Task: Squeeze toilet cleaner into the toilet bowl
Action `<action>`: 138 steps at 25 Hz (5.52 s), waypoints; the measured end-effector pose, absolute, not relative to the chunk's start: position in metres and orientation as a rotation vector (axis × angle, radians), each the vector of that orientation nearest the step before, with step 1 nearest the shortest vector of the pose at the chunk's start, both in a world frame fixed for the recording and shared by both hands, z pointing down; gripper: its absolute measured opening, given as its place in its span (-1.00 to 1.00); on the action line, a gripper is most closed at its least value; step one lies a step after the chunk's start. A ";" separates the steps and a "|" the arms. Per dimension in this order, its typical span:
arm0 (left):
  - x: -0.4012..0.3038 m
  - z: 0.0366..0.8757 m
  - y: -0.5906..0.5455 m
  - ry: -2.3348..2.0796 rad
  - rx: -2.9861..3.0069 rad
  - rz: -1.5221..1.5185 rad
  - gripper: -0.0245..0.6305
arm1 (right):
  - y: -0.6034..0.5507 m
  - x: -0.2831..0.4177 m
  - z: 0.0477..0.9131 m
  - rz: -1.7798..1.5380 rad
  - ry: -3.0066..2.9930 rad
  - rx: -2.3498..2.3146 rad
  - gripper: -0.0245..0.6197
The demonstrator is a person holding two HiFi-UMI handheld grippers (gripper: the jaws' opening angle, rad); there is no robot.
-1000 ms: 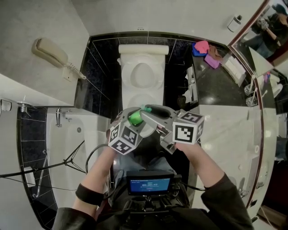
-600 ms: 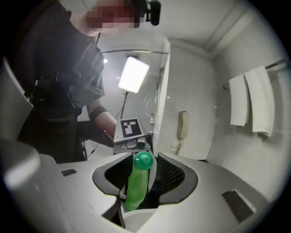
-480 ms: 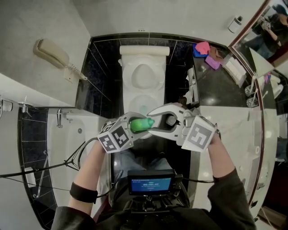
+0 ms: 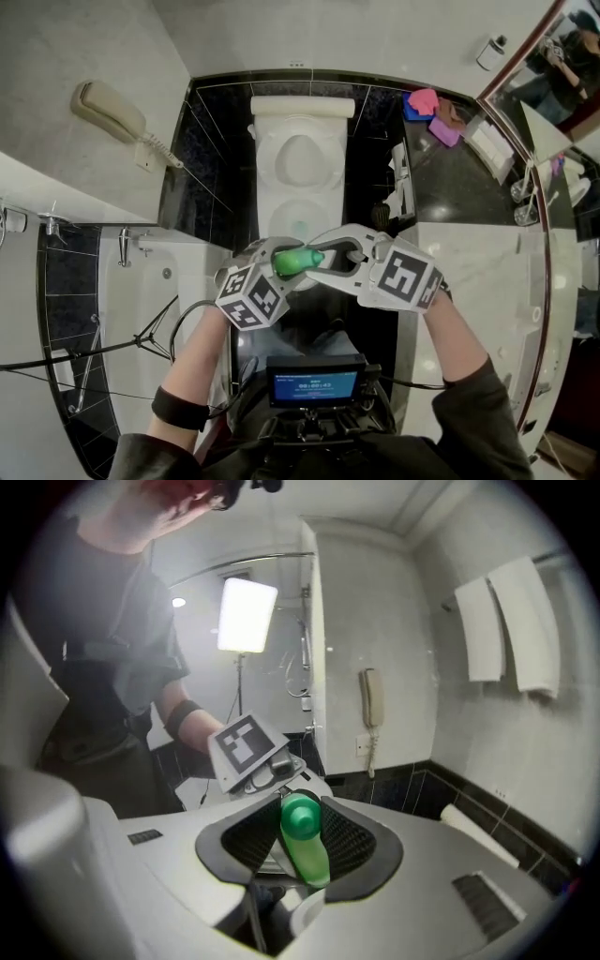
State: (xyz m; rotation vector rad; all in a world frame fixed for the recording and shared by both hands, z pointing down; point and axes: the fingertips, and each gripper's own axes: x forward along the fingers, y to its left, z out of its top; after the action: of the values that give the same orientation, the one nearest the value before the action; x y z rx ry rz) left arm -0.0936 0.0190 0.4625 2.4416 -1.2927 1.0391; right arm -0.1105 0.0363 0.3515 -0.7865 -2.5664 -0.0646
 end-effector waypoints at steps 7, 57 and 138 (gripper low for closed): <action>-0.105 0.468 0.009 -1.569 2.316 1.169 -0.38 | 0.019 -0.112 0.376 0.617 -2.434 -0.502 -0.47; -0.126 0.478 0.011 -1.488 2.367 1.401 -0.38 | 0.024 -0.122 0.383 0.817 -2.301 -0.532 -0.48; -0.092 0.470 0.030 -1.396 2.404 1.473 -0.37 | 0.042 -0.096 0.372 0.816 -2.358 -0.601 -0.46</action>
State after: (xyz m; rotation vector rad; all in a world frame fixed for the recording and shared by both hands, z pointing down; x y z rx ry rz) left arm -0.0921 0.0296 0.4696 2.4043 -1.3963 1.4731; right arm -0.0964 0.0418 0.3718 -0.6013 -2.3585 0.8157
